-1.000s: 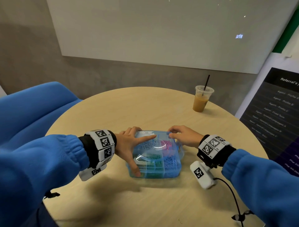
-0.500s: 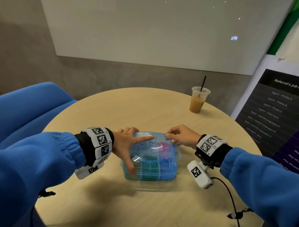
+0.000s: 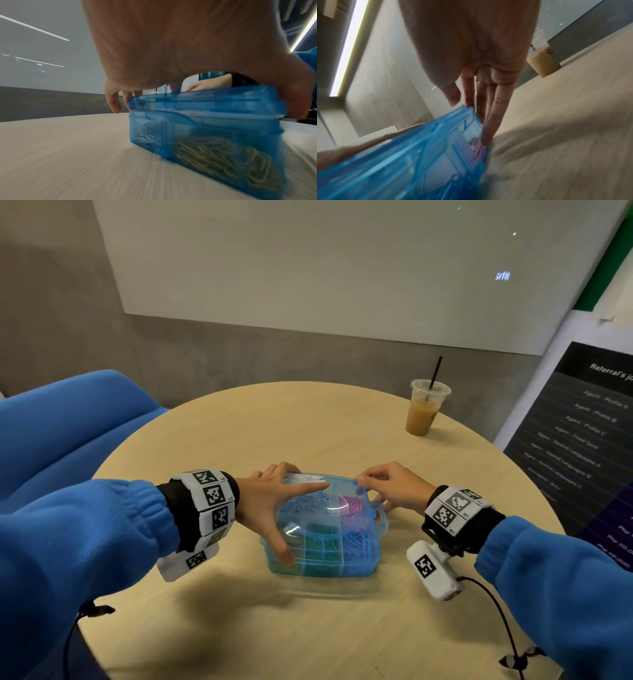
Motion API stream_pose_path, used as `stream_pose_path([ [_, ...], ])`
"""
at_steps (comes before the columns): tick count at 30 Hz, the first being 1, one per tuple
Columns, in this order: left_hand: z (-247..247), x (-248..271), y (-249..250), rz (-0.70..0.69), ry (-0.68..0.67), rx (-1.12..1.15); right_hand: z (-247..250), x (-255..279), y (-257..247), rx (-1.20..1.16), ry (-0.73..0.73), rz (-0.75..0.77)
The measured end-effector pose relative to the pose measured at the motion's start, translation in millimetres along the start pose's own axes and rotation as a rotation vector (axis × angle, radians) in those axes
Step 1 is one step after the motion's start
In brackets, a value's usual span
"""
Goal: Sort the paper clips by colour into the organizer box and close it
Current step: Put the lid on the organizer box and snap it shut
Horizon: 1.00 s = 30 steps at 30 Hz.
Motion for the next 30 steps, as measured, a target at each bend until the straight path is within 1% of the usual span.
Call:
stream_pose_path([
  [5, -1.8, 0.0, -0.7, -0.020, 0.043, 0.044, 4.0, 1.0, -2.0, -0.035, 0.013, 0.022],
  [8, -3.0, -2.4, -1.4, -0.015, 0.020, 0.046, 4.5, -0.5, -0.8, -0.063, 0.020, 0.008],
  [11, -3.3, -5.7, -0.7, -0.014, -0.003, 0.003, 1.2, -1.2, 0.8, -0.029, 0.016, -0.009],
  [17, -4.8, -6.4, -5.6, -0.026, -0.017, -0.026, -2.4, -1.5, 0.9, -0.033, -0.020, -0.014],
  [21, -6.3, -3.8, -7.2, -0.016, -0.062, -0.051, -3.8, -1.0, -4.6, 0.010, -0.031, 0.017],
  [24, -9.9, 2.1, -7.9, -0.053, -0.094, -0.098, -7.2, 0.2, -7.5, 0.085, -0.087, 0.056],
  [26, -13.4, 5.6, -9.9, -0.120, -0.042, -0.141, -10.5, 0.7, -7.9, 0.155, -0.117, 0.109],
  [28, -17.3, 8.4, -12.3, -0.211, 0.057, -0.178, -11.4, 0.3, -7.9, 0.234, -0.098, 0.174],
  [30, -20.3, 12.9, -13.1, -0.313, 0.170, -0.238, -13.3, -1.4, -5.1, 0.253, -0.102, 0.190],
])
Point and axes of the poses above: each hand's wrist, its own x-axis away from the middle knuckle, its own z-axis out of the back of the hand, y = z × x, the point moved 6 cm from there along -x, towards the middle knuckle, and after that the axes turned 3 degrees about -z, right-handed, at the moved point
